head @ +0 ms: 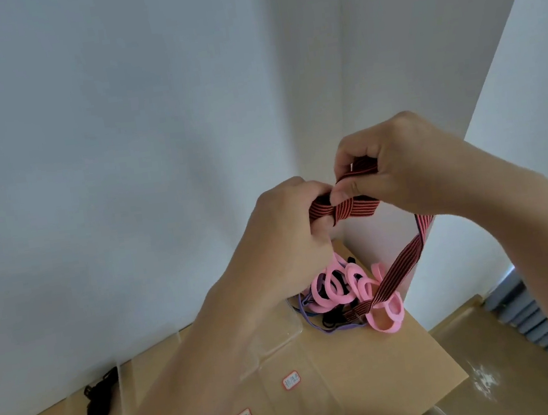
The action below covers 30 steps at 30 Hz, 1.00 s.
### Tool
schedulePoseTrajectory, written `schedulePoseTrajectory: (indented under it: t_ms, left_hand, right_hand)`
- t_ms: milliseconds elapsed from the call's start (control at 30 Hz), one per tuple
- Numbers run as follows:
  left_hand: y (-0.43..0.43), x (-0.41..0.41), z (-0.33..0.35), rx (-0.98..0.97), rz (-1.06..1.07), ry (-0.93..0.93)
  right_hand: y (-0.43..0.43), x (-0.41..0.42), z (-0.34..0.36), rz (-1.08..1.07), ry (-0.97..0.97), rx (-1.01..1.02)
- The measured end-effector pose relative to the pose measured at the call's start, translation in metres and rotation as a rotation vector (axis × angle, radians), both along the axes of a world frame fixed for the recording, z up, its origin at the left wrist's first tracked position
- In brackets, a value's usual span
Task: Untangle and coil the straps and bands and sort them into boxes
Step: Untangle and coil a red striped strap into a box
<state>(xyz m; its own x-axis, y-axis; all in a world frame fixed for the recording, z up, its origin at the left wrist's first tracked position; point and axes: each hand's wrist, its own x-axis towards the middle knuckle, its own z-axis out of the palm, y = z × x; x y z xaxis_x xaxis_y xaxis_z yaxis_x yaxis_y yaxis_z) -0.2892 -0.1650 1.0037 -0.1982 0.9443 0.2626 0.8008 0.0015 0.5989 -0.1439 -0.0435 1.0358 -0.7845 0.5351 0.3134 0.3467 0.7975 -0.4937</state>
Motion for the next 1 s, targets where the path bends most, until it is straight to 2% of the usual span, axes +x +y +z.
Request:
schedulePoseTrajectory:
  t_ms: [167,267,433,533,633,767,867,933,1000]
  left_hand:
    - [-0.011,-0.004,0.0,-0.053,-0.017,-0.216]
    - [-0.014,-0.006,-0.001,-0.013,0.021,-0.335]
    - [-0.017,-0.01,-0.005,0.043,0.012,-0.13]
    - [-0.019,-0.014,-0.004,0.025,-0.07,-0.148]
    - [-0.019,-0.016,-0.006,0.029,-0.158,-0.281]
    - [-0.021,-0.011,-0.01,0.035,-0.193,-0.634]
    - [-0.022,-0.007,-0.014,0.053,-0.177,-0.803]
    - [-0.022,-0.007,-0.018,0.047,-0.168,-0.865]
    - [-0.022,-0.009,-0.02,0.044,-0.196,-0.962]
  right_hand:
    - [-0.002,-0.016,-0.017,0.091,0.12,-0.001]
    - [-0.005,-0.021,-0.019,0.112,0.172,-0.093]
    - [0.004,-0.015,-0.014,0.297,0.091,-0.388]
    - [0.011,-0.013,-0.018,0.376,0.114,-0.484]
    - [0.015,-0.012,-0.03,0.433,0.197,-0.673]
    - [0.013,-0.011,-0.048,0.468,0.285,-0.857]
    - [0.004,-0.013,-0.06,0.429,0.305,-0.987]
    - [0.001,-0.013,-0.064,0.401,0.29,-0.988]
    - [0.002,-0.011,-0.064,0.342,0.268,-0.907]
